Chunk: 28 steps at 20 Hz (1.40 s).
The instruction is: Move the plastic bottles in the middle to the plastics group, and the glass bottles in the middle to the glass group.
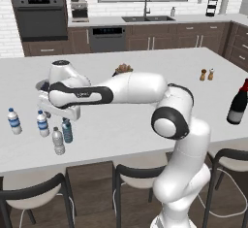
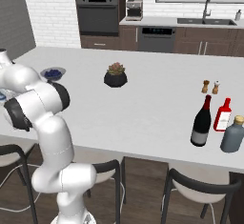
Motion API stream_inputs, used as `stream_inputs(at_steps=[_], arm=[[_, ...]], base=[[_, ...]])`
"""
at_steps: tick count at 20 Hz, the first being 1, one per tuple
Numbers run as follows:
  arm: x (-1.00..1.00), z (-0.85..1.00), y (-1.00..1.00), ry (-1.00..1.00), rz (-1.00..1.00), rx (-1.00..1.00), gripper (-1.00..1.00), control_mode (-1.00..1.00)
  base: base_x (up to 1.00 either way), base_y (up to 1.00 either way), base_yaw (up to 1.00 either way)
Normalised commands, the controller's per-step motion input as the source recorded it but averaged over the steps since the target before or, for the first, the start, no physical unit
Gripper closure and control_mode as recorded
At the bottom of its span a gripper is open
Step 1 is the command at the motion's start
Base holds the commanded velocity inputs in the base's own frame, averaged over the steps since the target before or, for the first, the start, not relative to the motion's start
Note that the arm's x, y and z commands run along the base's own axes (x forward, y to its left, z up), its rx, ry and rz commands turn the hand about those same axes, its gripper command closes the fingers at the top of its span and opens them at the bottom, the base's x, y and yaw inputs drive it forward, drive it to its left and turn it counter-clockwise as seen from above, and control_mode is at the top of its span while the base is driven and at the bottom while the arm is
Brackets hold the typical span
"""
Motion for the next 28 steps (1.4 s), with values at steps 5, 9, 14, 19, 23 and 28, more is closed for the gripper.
stream_inputs(at_steps=[5, 9, 14, 19, 23, 28], arm=[[-0.15, 0.46, -0.30, -0.01, 0.00, 0.02, -1.00, -1.00], [-0.42, 0.32, -0.56, -0.10, 0.12, 0.00, -1.00, -1.00], [-0.53, 0.18, -0.72, -0.17, 0.24, -0.05, -1.00, -1.00], [-0.39, 0.01, -0.92, -0.06, 0.33, -0.04, -1.00, -1.00], [-0.26, 0.00, -0.94, 0.00, 0.34, -0.08, -1.00, -1.00], [-0.22, 0.00, -0.91, 0.00, 0.36, -0.14, -1.00, -1.00]], base=[[0.00, 0.00, 0.00], [0.00, 0.00, 0.00], [0.00, 0.00, 0.00], [0.00, 0.00, 0.00], [0.00, 0.00, 0.00], [0.00, 0.00, 0.00]])
